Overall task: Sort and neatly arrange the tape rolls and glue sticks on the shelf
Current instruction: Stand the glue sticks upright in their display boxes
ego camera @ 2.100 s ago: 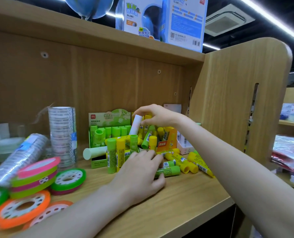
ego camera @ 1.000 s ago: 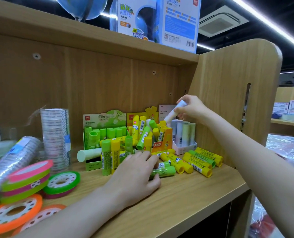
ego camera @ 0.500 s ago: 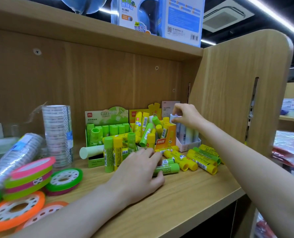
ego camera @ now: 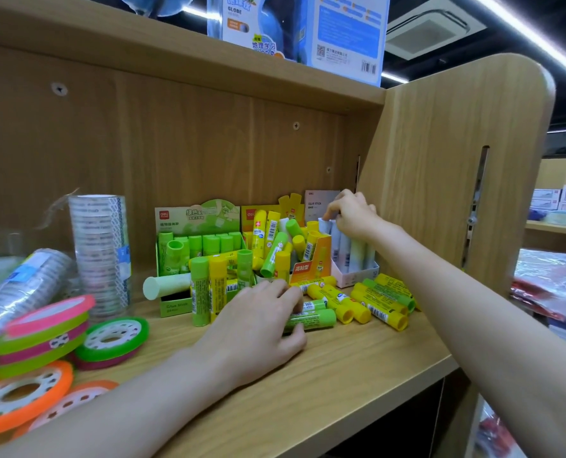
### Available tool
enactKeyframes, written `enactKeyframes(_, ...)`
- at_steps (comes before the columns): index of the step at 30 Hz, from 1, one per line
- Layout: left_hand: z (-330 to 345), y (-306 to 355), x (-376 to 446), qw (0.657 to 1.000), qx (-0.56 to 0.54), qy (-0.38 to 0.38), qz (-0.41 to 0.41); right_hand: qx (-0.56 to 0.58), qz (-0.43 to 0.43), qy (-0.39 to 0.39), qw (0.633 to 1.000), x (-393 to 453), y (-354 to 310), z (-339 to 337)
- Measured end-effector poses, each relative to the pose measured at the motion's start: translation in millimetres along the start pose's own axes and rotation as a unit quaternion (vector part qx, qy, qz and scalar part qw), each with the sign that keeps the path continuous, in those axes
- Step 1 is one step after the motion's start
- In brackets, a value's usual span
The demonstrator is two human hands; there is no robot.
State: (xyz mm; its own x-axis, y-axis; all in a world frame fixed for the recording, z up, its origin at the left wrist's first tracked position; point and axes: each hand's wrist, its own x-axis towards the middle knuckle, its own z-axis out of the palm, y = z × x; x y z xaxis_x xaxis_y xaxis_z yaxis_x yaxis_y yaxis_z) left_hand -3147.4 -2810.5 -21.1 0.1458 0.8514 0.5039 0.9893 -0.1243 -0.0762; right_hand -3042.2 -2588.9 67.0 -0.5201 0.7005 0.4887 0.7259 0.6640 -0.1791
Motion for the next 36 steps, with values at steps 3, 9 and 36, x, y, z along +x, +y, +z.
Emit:
enactKeyframes(3, -0.3, 0.2, 0.4, 1.000, 0.004, 0.005, 0.007, -0.005, -0.011, -0.021, 1.000, 0.7, -5.1, -0.7)
enactKeyframes(9, 0.2, 0.0, 0.4, 1.000, -0.001, 0.011, 0.000, -0.052, -0.034, -0.017, 0.998, 5.3, -16.0, 4.8)
enactKeyframes(36, 0.8, 0.2, -1.1, 0.999, -0.014, 0.030, 0.018, 0.071, -0.049, -0.015, 0.996, 8.7, -0.9, -1.2)
